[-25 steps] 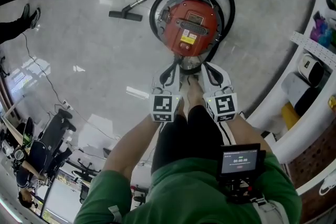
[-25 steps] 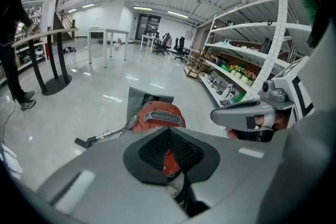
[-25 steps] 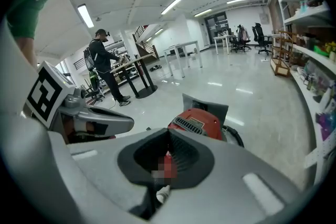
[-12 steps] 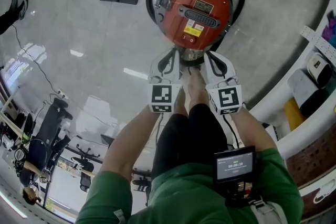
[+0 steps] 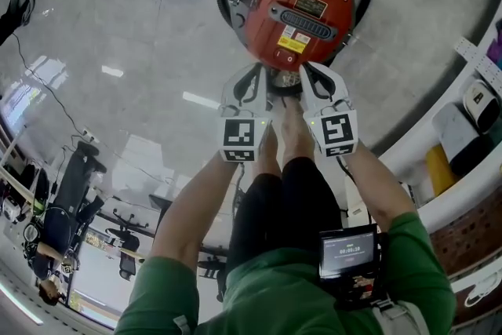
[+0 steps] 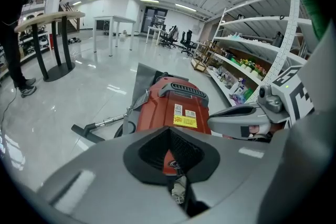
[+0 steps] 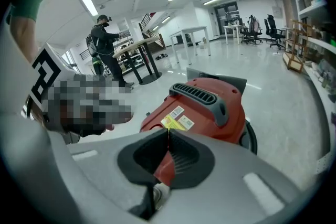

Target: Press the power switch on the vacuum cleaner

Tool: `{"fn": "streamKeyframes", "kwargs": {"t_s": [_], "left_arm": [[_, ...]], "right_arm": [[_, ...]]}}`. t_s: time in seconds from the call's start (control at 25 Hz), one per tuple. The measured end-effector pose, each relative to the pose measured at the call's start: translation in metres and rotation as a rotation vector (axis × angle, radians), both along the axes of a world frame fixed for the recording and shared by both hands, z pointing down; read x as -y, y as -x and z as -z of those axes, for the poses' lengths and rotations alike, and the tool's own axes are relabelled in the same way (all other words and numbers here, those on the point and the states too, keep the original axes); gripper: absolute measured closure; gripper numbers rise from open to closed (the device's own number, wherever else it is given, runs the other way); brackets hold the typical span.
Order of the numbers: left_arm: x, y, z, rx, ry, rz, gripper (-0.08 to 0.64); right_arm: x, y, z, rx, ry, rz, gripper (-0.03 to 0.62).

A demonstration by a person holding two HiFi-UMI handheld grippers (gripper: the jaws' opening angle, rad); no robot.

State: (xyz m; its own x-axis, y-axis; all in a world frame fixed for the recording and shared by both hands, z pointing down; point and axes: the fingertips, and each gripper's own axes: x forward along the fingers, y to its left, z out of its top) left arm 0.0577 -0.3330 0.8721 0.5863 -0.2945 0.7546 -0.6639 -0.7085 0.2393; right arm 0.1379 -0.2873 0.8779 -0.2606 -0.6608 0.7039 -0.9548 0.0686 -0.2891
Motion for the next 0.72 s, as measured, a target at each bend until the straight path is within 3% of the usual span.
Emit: {"fn": "streamKeyframes", "kwargs": {"t_s": [0.12,0.2,0.72], "left_arm": [[0.001,0.003,-0.002,-0.002,0.006,0.008,0.552],[0.001,0.006,-0.004,-0.002,0.01,0.012,0.552],[0.007,0.017,-0.012,0.009,0.024,0.043,0.552]], "right_arm": [[0.002,0.004,-0.008,0.022,0.011,0.008,0.575],[0.003,0.006,-0.012,0.041,0.021,0.01,0.531],[0.002,0.007,-0.024,0.021,0.053,-0.013,0.528]]}}
